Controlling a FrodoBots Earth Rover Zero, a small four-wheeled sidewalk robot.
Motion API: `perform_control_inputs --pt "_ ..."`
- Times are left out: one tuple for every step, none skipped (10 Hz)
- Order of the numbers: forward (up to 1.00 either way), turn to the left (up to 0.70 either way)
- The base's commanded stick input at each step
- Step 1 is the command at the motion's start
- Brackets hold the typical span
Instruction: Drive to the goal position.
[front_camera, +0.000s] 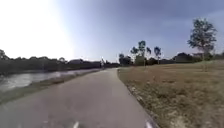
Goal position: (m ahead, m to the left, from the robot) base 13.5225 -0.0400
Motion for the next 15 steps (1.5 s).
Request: perform_control_inputs --pt "1.0 0.24" --pt "1.0 0.13" --pt "1.0 0.05" --pt "1.0 0.26" --pt "1.0 0.4" --pt "1.0 0.04" --pt "1.0 0.04" --pt "1.0 0.04" --pt "1.0 0.19" --pt "1.0 0.36" --pt "1.0 0.28" --pt "1.0 0.05" --pt "1.0 0.04" --pt "1.0 0.03" --pt "1.0 0.03"
